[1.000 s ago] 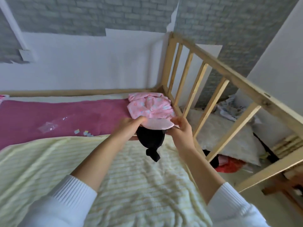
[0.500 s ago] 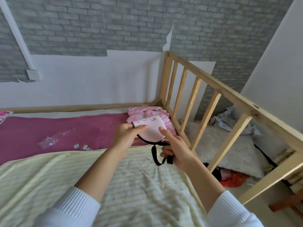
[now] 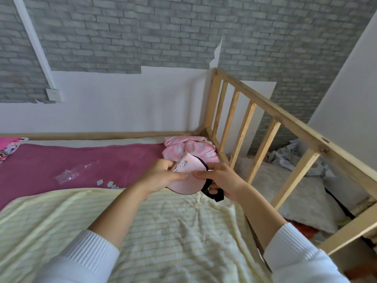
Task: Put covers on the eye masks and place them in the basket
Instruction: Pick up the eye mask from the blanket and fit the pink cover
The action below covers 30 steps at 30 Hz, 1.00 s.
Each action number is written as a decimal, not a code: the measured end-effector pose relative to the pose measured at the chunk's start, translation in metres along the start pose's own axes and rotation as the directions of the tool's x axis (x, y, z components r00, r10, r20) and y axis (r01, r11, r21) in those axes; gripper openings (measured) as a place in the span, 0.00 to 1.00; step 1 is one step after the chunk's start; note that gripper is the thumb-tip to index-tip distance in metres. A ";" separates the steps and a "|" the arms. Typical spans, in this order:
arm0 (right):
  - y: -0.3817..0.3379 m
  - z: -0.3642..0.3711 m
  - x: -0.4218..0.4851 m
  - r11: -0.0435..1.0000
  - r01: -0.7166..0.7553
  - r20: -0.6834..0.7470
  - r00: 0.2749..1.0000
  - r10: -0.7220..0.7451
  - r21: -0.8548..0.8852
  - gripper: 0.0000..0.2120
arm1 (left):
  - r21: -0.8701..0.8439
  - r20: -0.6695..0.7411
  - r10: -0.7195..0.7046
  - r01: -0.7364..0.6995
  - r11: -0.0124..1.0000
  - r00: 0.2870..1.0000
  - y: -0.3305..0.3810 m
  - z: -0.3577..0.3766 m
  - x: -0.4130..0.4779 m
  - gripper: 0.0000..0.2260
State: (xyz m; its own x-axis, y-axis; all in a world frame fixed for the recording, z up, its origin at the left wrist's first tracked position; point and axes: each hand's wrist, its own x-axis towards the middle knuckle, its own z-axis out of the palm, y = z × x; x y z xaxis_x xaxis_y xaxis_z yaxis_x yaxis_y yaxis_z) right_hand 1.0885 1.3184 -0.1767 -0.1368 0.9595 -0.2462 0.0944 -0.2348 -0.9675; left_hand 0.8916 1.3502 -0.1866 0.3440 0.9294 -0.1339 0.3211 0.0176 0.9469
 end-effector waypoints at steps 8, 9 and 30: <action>0.006 -0.050 -0.012 0.989 0.043 -0.023 0.999 -0.040 0.145 0.10 | -0.088 -0.244 -0.091 0.071 0.994 0.965 -0.019 -0.010 0.003 0.13; 0.007 -0.054 -0.014 0.948 0.056 -0.006 0.998 -0.057 0.314 0.08 | -0.066 -0.250 -0.098 0.084 0.994 0.963 -0.020 -0.009 0.003 0.14; 0.009 -0.039 -0.015 0.652 0.015 0.030 0.999 0.012 -0.758 0.20 | -0.062 -0.328 0.121 -0.149 0.987 0.937 -0.018 0.011 0.000 0.05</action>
State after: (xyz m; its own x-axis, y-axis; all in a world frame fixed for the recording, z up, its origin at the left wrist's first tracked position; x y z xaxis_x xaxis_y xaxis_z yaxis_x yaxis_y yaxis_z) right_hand 1.1296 1.3080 -0.1797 -0.1656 0.9514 -0.2598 0.8070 -0.0208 -0.5902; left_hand 0.8957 1.3462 -0.2067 0.0720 0.9938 0.0850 0.2111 -0.0985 0.9725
